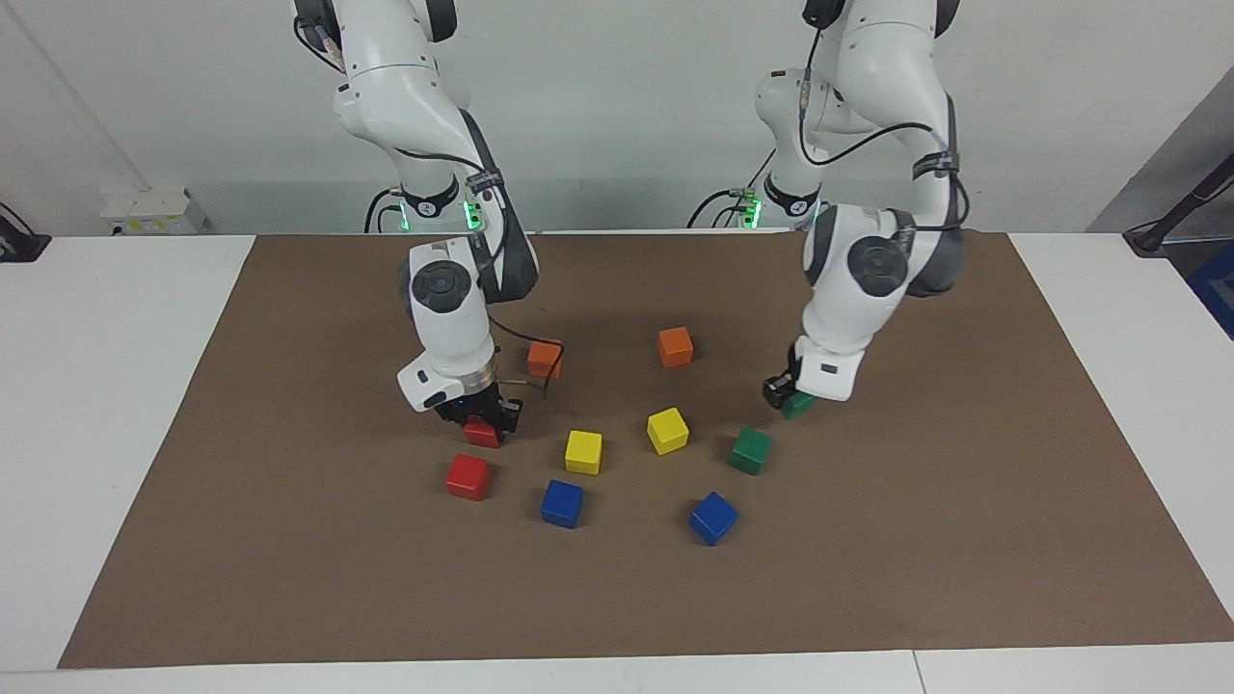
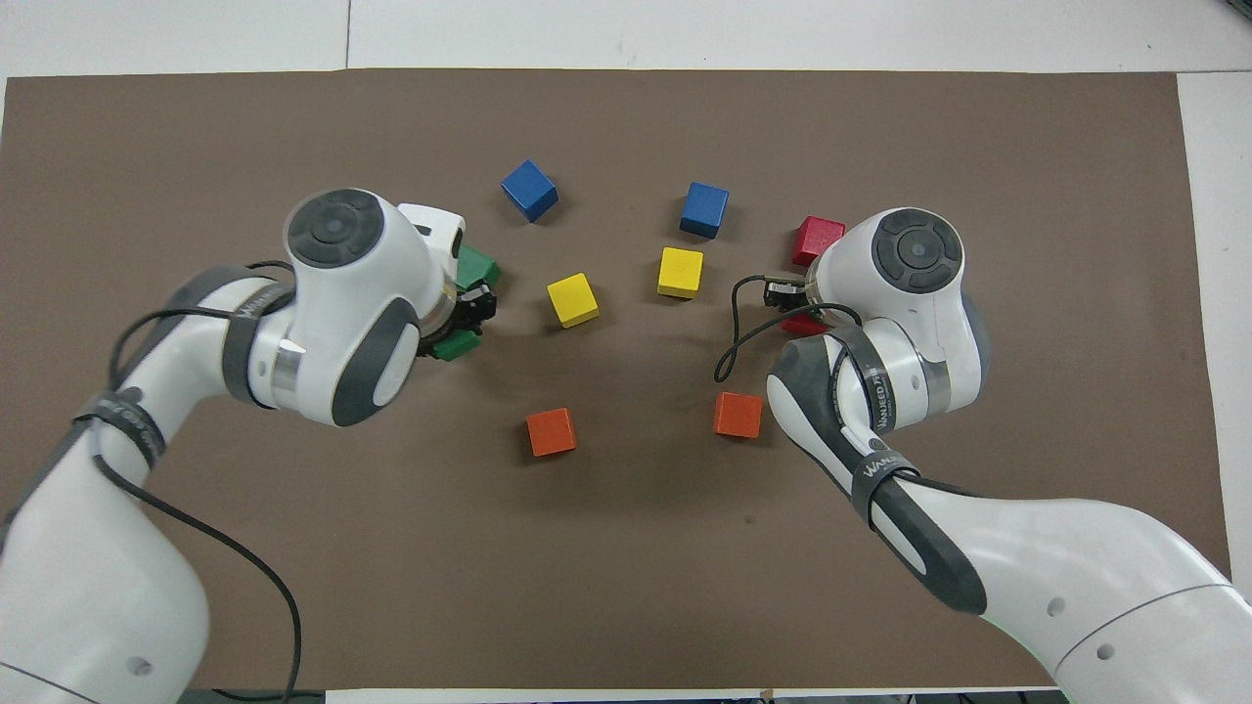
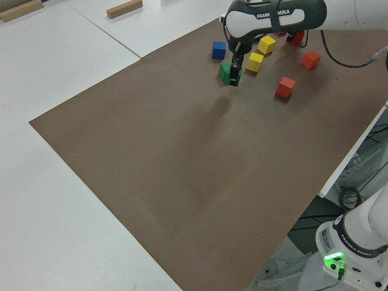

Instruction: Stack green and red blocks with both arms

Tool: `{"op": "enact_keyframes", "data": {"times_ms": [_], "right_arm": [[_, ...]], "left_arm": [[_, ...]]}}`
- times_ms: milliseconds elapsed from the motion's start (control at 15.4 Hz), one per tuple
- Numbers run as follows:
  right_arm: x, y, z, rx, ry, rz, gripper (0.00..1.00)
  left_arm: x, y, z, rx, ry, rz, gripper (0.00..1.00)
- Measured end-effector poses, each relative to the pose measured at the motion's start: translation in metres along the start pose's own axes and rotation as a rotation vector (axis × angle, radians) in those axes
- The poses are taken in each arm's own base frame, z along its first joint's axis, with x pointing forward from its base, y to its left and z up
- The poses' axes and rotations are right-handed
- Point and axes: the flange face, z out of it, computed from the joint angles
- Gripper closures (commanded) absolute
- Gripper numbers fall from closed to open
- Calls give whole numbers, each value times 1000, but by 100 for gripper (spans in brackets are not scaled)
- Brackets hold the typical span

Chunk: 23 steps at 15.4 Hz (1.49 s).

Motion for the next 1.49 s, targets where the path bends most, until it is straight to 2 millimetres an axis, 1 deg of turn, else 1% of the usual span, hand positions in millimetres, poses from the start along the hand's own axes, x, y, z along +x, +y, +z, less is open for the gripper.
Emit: {"op": "enact_keyframes", "data": {"times_ms": [65,130,195,260,325,455,519,584,714,844,909,974,1039,1169,1234,1299,1429,1494], "right_arm": [[1,2,0,0,1,-1,100],[4,8,-2,-1,1,-15,100],[10,20,-4,-4,-1,-36,100],[19,41,-7,-9,-8,-59,100],[29,69,-10,-13,-16,-85,100],[43,134,-14,-17,-25,-119,100],[46,160,-13,-18,-30,-129,100],[48,179,-13,-18,-30,-138,100],[49,201,-9,-18,-27,-142,100],[46,215,-1,-17,-21,-149,100],[44,220,3,-17,-15,-154,100],[44,224,3,-14,-6,-157,92],[45,227,3,-14,-3,-157,1],[45,228,3,-14,1,-156,0],[46,227,2,-13,6,-158,0],[47,225,0,-12,11,-161,0],[53,213,-14,-9,10,-179,0],[59,202,-28,-8,-2,-188,0]], "left_arm": [[15,-29,-2,-3,-3,69,100],[26,-53,-2,-7,-4,125,100],[34,-71,-2,-10,-4,162,100],[39,-83,0,-12,-4,191,100],[41,-91,3,-13,-6,222,100],[41,-102,13,-13,-17,274,100],[40,-104,19,-13,-20,303,100],[40,-105,23,-14,-13,334,100],[45,-114,31,-20,17,354,100],[50,-122,35,-24,36,346,100],[51,-122,37,-26,47,338,100],[51,-121,42,-28,56,327,100],[48,-119,48,-29,59,317,100],[40,-117,65,-30,55,308,100],[37,-117,67,-31,65,308,77],[34,-118,67,-32,74,307,1],[32,-118,68,-34,85,307,0],[32,-118,69,-33,83,307,0]]}}
